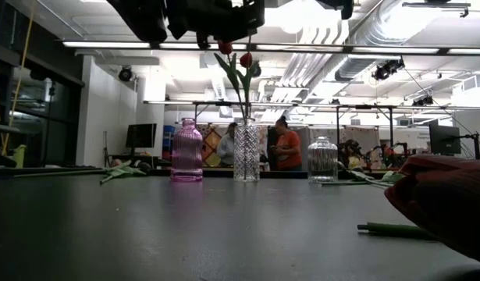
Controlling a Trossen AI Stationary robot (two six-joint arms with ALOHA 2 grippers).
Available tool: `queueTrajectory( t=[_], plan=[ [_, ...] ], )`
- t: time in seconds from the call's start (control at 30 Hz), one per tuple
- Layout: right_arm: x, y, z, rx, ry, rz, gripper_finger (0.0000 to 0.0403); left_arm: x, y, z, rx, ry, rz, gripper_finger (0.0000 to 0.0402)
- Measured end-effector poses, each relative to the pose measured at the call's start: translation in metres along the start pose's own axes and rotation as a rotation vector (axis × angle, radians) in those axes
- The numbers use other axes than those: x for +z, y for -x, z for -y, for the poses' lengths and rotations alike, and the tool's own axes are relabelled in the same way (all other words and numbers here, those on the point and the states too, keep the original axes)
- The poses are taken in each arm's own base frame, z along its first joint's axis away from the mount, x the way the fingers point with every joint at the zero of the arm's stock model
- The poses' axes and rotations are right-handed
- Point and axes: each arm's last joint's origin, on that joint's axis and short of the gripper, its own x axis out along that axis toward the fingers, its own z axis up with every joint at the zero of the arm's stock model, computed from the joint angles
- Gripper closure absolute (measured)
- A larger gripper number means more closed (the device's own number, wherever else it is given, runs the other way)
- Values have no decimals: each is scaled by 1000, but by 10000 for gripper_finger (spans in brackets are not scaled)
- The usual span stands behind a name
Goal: Sort flowers into vase by color
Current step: Put the red tulip into the left transparent flower vase
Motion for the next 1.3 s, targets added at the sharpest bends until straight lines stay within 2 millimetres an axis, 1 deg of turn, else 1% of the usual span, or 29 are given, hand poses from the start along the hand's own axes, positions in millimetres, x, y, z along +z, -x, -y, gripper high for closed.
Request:
queueTrajectory(
  t=[0.2,0.37,0.5,0.63,1.03,1.13,1.3],
  plan=[
    [0,0,0,0,-4,0,142,-3,-6,-8,18,-5,-8,401],
    [0,0,0,0,-4,0,142,-4,-9,-12,-10,16,-5,401],
    [0,0,0,0,-4,0,142,-8,-9,-11,-51,51,-36,401],
    [0,0,0,0,-4,0,142,-12,-9,-10,-51,13,-73,401],
    [0,0,0,3,-4,0,142,-12,-9,-10,-42,33,-74,400],
    [0,0,0,3,-4,0,142,-13,-9,-10,-43,28,-82,390],
    [0,0,0,4,-4,-1,142,-16,-9,-10,-46,21,-110,349]
  ],
)
